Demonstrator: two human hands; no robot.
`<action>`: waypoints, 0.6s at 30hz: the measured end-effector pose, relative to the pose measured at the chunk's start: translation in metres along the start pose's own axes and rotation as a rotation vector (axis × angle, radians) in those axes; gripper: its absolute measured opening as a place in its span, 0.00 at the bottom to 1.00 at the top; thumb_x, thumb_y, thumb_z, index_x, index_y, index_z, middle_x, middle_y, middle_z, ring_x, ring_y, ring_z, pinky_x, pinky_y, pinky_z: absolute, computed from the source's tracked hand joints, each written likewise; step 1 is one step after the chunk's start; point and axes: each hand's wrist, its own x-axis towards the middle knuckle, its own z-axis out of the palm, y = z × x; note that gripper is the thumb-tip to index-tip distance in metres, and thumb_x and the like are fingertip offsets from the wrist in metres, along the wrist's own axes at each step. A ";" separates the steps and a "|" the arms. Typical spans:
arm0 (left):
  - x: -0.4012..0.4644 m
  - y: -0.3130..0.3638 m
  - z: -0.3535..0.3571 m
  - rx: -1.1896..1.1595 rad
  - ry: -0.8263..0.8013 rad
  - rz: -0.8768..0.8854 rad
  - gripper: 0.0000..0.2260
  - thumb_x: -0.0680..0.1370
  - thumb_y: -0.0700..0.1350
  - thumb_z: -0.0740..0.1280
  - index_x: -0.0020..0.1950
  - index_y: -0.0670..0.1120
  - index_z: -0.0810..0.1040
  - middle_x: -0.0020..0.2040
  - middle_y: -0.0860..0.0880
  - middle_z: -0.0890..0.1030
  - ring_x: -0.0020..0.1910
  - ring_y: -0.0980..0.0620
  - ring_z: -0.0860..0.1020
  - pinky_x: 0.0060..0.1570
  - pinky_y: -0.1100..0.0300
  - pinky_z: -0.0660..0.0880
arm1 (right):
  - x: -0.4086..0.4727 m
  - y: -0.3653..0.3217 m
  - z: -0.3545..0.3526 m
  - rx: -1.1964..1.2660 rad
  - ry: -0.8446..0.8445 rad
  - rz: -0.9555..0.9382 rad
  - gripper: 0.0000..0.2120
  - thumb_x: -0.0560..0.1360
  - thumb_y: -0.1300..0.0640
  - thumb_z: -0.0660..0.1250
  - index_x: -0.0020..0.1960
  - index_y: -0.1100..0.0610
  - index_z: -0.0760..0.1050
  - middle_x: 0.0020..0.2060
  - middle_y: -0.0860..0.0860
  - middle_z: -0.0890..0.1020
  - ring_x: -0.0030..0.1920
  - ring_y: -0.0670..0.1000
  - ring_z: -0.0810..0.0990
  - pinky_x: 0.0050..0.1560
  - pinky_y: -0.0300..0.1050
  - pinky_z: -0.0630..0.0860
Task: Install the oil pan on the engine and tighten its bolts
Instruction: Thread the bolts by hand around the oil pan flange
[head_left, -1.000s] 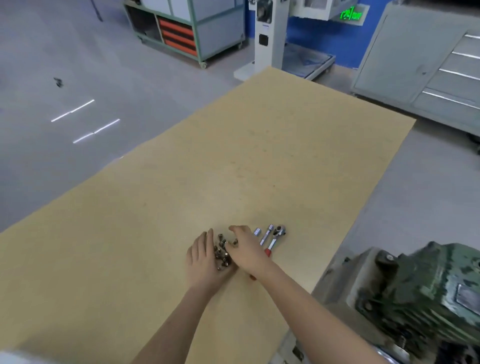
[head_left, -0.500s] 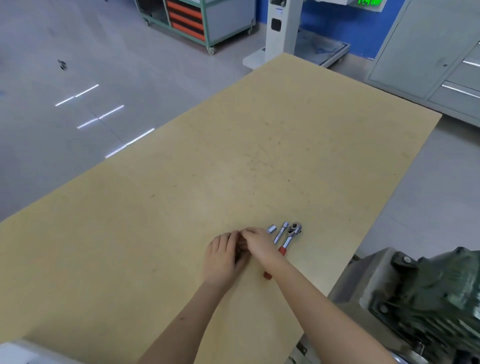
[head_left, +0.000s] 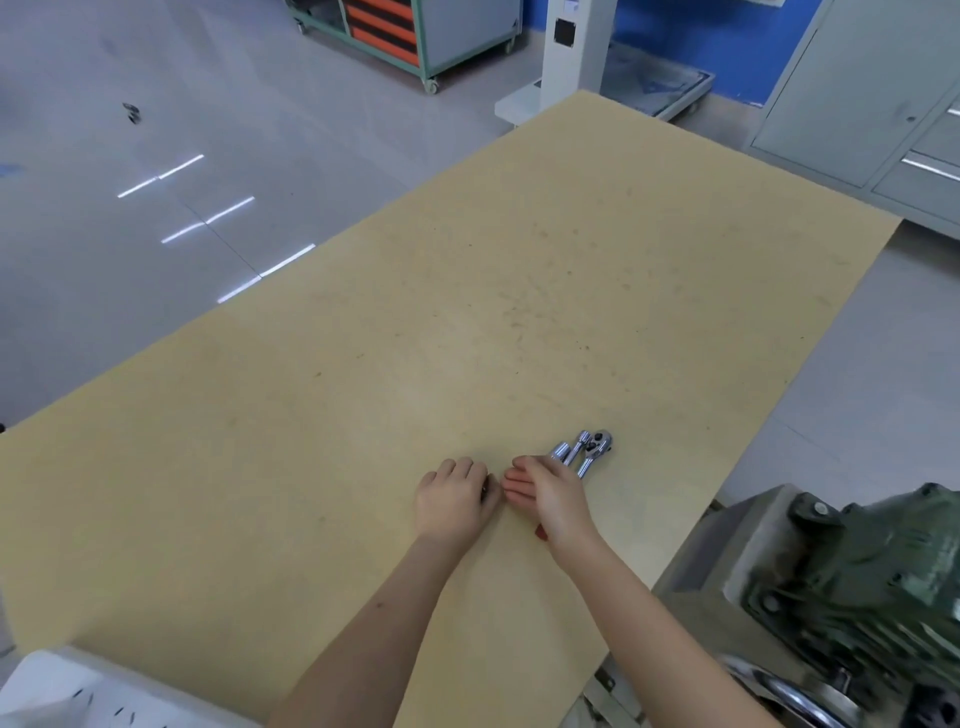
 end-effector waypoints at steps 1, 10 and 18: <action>0.003 0.001 -0.002 -0.017 -0.027 -0.004 0.13 0.59 0.43 0.76 0.23 0.45 0.72 0.22 0.50 0.73 0.22 0.51 0.73 0.20 0.67 0.64 | -0.002 0.000 -0.002 0.021 0.009 0.010 0.06 0.77 0.64 0.58 0.48 0.65 0.73 0.53 0.67 0.78 0.38 0.51 0.78 0.25 0.28 0.71; 0.017 -0.003 0.008 -0.111 -0.201 -0.244 0.12 0.78 0.48 0.57 0.41 0.43 0.75 0.43 0.46 0.80 0.44 0.44 0.77 0.36 0.58 0.64 | -0.012 0.003 -0.001 0.124 0.009 0.060 0.06 0.77 0.66 0.57 0.46 0.65 0.72 0.36 0.58 0.73 0.35 0.53 0.74 0.31 0.33 0.75; 0.029 -0.008 0.003 -0.509 -0.067 -0.605 0.16 0.74 0.44 0.61 0.27 0.44 0.64 0.24 0.45 0.67 0.29 0.42 0.66 0.27 0.58 0.60 | -0.008 0.020 0.018 0.264 -0.038 0.304 0.09 0.77 0.63 0.56 0.49 0.68 0.72 0.41 0.62 0.79 0.36 0.54 0.77 0.52 0.53 0.76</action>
